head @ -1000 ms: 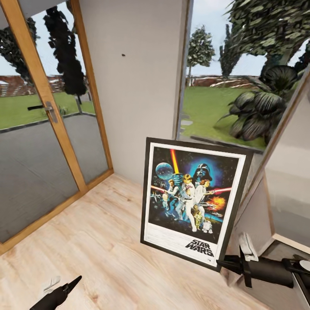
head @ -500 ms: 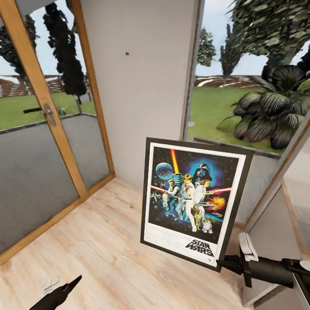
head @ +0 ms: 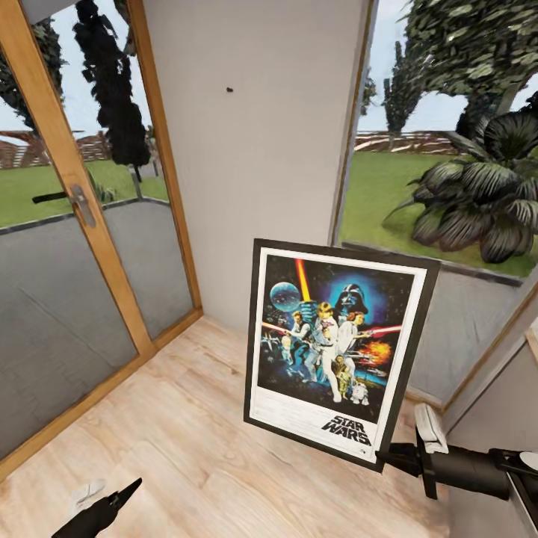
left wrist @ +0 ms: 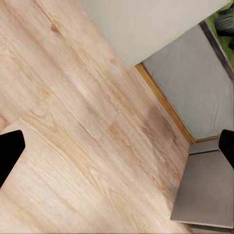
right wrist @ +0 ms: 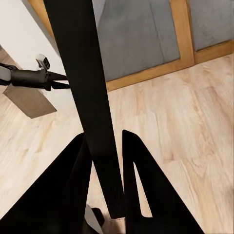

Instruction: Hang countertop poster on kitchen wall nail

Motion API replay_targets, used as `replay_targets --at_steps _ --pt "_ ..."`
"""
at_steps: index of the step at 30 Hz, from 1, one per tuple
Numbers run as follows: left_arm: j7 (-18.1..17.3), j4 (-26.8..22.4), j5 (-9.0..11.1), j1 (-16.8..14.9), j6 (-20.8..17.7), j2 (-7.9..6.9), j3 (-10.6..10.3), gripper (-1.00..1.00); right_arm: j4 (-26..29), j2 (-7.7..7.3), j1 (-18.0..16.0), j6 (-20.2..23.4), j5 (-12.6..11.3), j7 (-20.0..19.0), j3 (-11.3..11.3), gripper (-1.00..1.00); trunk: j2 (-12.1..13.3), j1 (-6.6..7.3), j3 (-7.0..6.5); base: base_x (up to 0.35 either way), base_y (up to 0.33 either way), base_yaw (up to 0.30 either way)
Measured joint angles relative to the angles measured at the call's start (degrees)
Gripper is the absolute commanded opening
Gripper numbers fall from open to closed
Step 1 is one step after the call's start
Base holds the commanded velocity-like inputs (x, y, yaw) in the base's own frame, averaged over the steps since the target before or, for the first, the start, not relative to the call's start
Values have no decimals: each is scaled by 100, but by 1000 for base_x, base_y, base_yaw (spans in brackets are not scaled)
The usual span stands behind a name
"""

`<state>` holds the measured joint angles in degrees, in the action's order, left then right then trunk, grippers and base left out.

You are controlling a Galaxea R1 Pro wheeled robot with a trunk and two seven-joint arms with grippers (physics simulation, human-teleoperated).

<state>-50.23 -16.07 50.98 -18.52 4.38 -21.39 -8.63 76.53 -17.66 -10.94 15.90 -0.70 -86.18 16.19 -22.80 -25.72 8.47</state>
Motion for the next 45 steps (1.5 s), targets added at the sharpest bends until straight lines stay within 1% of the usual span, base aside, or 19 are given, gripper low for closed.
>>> replay_targets --at_steps 9,20,45 --pt "0 2 0 1 0 0 3 100 -4 32 0 -3 0 0 -1 -100 0 0 0 310 202 0" --pt "-1 2 0 2 0 -1 0 100 -7 44 0 -11 0 0 4 -100 0 -1 0 260 270 0" --pt "-9 2 1 1 5 -1 5 100 -8 44 0 -12 0 0 4 -100 0 -1 0 203 309 0"
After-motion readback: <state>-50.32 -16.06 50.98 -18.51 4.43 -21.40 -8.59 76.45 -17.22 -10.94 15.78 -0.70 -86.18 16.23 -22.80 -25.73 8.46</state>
